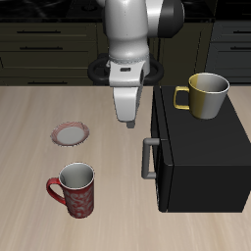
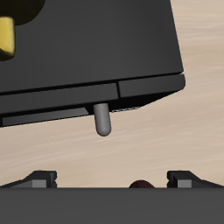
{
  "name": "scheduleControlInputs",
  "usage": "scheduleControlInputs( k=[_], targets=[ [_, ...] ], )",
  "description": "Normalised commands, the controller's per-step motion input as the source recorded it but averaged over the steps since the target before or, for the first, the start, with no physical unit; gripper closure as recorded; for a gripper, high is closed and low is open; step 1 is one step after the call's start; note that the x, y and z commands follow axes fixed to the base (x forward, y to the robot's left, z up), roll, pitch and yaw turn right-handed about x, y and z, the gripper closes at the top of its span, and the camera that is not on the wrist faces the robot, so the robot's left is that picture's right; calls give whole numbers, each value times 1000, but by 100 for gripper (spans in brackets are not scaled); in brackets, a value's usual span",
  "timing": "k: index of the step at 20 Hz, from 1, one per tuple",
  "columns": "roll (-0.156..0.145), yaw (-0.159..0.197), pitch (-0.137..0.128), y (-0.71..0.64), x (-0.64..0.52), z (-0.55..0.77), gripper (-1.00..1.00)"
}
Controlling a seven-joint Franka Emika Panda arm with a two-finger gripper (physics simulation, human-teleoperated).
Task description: Open the microwave and place the white and yellow mug in it
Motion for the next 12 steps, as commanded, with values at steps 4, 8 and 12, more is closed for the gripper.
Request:
scheduleControlInputs(
  k=[4,8,12],
  targets=[
    [30,150,-75,157,-25,-21,-100],
    [12,9,56,-23,25,-254,-100],
    [9,28,-1,32,-12,-85,-100]
  ],
)
